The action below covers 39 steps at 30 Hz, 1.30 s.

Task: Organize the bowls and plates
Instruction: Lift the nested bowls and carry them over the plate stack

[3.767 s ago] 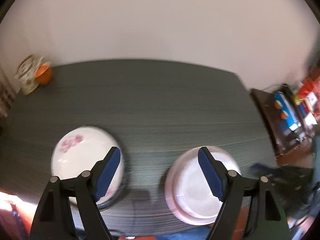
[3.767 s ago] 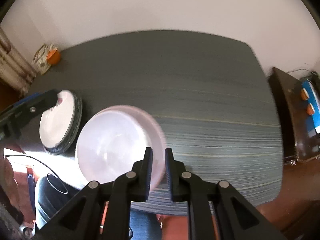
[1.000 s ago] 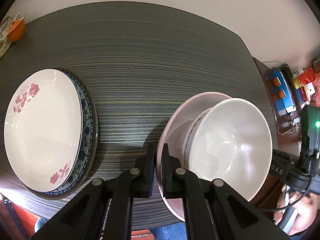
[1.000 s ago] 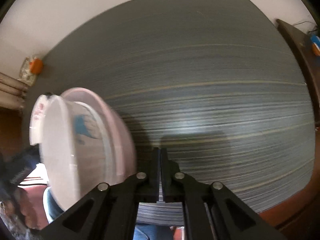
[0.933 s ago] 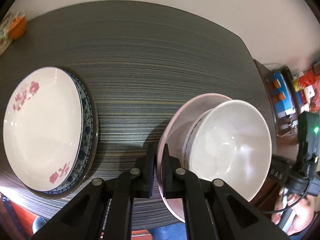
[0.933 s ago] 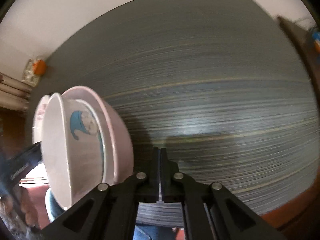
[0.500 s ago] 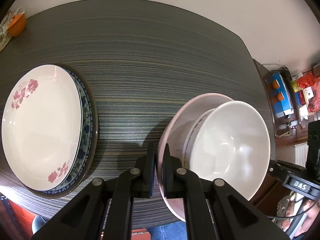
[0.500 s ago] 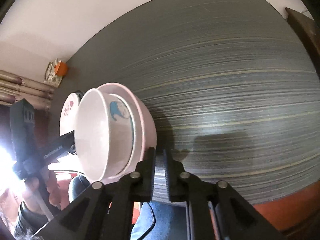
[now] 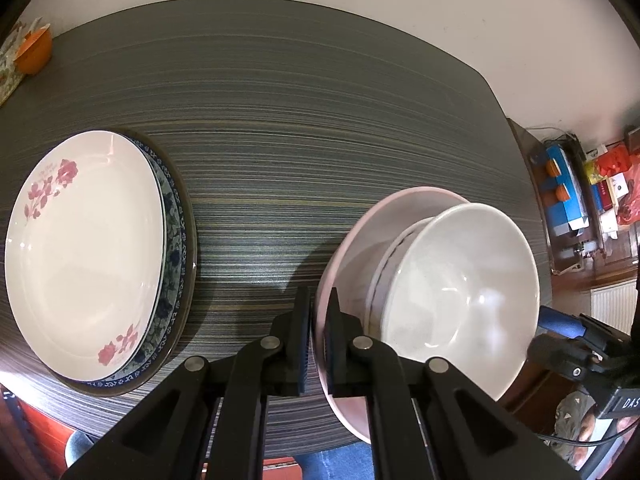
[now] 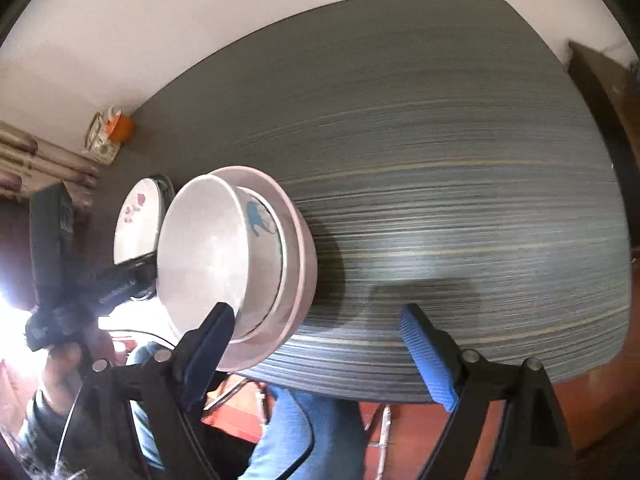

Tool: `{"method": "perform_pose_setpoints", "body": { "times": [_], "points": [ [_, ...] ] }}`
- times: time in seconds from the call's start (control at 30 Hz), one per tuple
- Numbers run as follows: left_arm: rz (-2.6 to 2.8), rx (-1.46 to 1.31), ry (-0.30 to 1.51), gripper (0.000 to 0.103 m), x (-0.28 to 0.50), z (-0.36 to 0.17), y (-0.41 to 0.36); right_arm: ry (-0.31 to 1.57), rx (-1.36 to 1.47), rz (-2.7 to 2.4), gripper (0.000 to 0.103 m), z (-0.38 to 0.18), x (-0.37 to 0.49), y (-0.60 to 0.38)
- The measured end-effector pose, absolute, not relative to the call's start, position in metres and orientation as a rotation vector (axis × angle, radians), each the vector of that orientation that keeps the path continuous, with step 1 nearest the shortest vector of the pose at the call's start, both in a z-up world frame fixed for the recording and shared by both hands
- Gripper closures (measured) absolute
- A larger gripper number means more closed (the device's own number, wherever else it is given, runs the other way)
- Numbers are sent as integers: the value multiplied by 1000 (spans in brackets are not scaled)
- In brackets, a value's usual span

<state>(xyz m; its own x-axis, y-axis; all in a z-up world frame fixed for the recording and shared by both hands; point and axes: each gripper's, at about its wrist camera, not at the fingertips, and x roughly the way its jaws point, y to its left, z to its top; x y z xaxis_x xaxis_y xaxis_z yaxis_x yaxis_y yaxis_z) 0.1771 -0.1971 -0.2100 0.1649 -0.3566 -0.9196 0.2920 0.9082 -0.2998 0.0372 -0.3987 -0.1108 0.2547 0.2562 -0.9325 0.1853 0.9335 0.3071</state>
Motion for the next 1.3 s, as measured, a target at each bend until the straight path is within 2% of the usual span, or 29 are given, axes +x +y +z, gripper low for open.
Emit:
{"method": "perform_pose_setpoints", "body": {
  "times": [0.2,0.43,0.53,0.6,0.7,0.73,0.77,1.0,1.3],
  "points": [
    [-464,-60,1327,99,177,-211,-199,1316,382,56,17,-99,27,-408],
    [-462,-61,1323,100,178,-212,-199,1389,385,22,17,-130,44,-402],
    [-448,-62,1317,100,179,-211,-198,1398,380,17,26,-141,52,-398],
    [-459,-67,1322,99,180,-212,-199,1391,410,27,49,-143,55,-400],
    [-457,-49,1312,100,180,-211,-202,1388,375,51,70,-137,61,-385],
    [-455,-50,1313,100,179,-211,-202,1386,380,61,85,-136,63,-380],
    [-449,-49,1311,100,179,-211,-203,1386,373,42,93,-135,65,-376],
    [-421,-3,1267,100,170,-207,-211,1341,268,-57,94,-142,71,-354],
    [-403,31,1248,101,176,-197,-217,1311,282,-90,95,-134,70,-348]
  ]
}}
